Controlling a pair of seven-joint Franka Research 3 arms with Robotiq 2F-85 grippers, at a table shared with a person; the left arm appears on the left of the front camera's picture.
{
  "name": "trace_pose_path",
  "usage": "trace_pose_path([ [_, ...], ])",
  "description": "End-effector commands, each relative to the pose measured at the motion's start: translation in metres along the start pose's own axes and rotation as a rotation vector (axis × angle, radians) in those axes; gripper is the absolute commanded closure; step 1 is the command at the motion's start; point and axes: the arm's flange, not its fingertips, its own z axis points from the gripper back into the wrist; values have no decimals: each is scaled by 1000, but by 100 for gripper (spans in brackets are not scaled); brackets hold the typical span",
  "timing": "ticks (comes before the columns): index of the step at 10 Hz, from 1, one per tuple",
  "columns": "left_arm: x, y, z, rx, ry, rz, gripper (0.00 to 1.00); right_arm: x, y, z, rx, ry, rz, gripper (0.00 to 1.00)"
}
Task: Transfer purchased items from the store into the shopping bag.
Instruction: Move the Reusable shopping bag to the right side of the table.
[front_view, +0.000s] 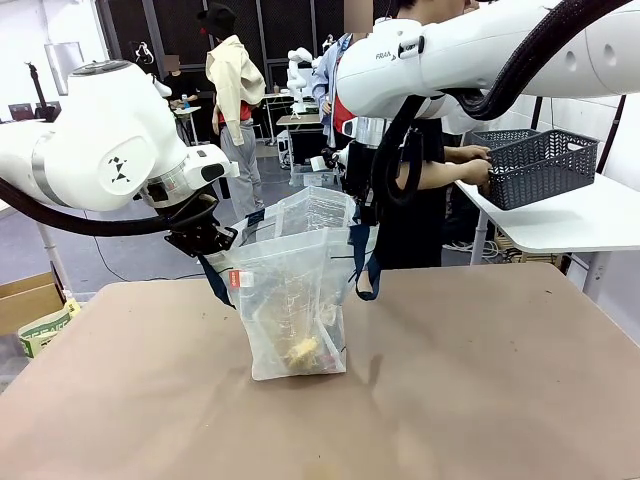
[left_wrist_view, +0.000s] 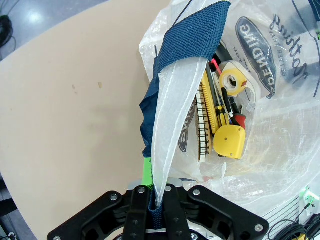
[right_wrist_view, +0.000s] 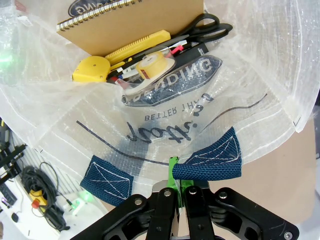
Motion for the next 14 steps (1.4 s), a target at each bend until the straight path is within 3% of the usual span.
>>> trace_pose_path([
  [1, 0, 0, 0, 0, -1, 1, 100, 0, 0, 0, -2, -2, -1, 100],
  [7, 1, -1, 3, -2, -4, 7, 100, 0, 0, 0, 0, 0, 0, 100],
  [9, 7, -7, 13, -35, -9, 8, 100, 3, 3, 9, 15, -66, -29, 100],
  [14, 22, -26, 21, -79, -23, -18, 100, 20, 3, 16, 50, -107, -88, 100],
])
